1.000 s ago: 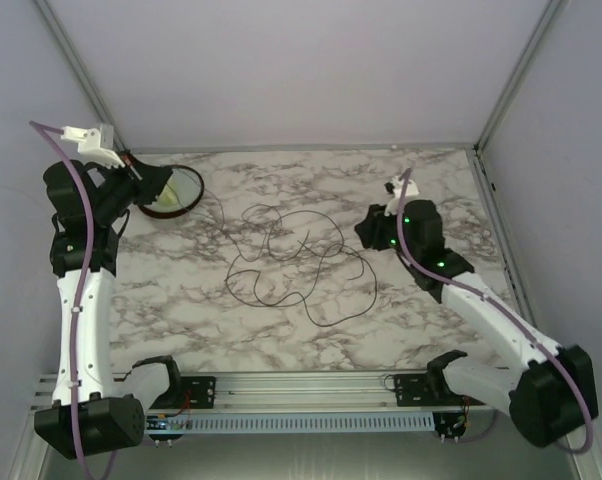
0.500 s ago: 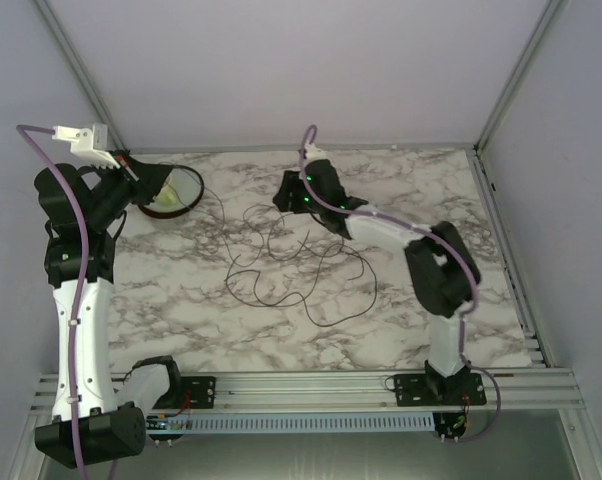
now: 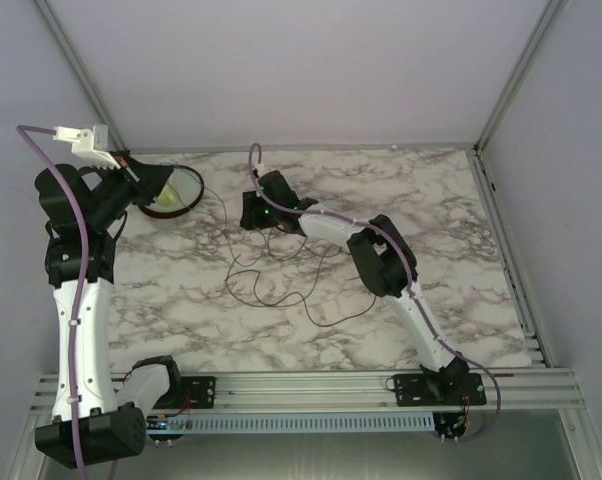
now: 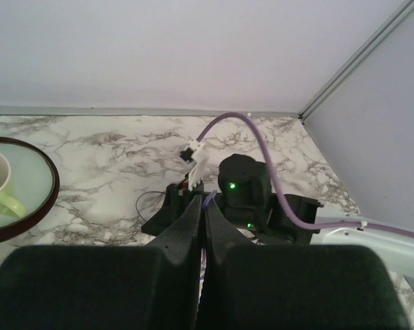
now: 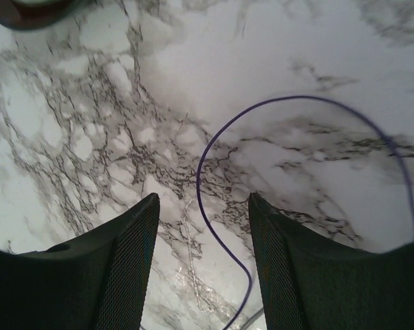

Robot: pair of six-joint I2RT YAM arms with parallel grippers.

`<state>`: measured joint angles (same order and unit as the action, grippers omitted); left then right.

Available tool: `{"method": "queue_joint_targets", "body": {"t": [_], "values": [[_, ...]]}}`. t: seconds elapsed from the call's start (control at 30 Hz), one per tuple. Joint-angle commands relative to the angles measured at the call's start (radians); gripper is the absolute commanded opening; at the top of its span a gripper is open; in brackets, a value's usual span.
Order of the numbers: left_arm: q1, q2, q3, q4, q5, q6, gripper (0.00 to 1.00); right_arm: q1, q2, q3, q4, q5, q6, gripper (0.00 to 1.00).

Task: Zip-tie the wires
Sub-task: Straighten the cable at the center of the board.

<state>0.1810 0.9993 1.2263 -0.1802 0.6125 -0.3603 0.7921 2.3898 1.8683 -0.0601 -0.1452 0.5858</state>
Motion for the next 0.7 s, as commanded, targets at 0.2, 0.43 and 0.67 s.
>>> {"method": "queue_joint_targets", "body": {"t": [0.2, 0.43, 0.67], "values": [[-0.003, -0.017, -0.013, 0.034, 0.018, -0.020, 0.00, 0.026, 0.076, 0.127, -0.100, -0.020, -0.066, 0.23], [-0.003, -0.007, -0.018, 0.033, 0.012, -0.013, 0.00, 0.015, -0.085, 0.100, -0.163, 0.138, -0.191, 0.00], [-0.003, -0.009, -0.044, 0.019, -0.026, 0.019, 0.00, -0.006, -0.379, -0.026, -0.175, 0.311, -0.311, 0.00]]}}
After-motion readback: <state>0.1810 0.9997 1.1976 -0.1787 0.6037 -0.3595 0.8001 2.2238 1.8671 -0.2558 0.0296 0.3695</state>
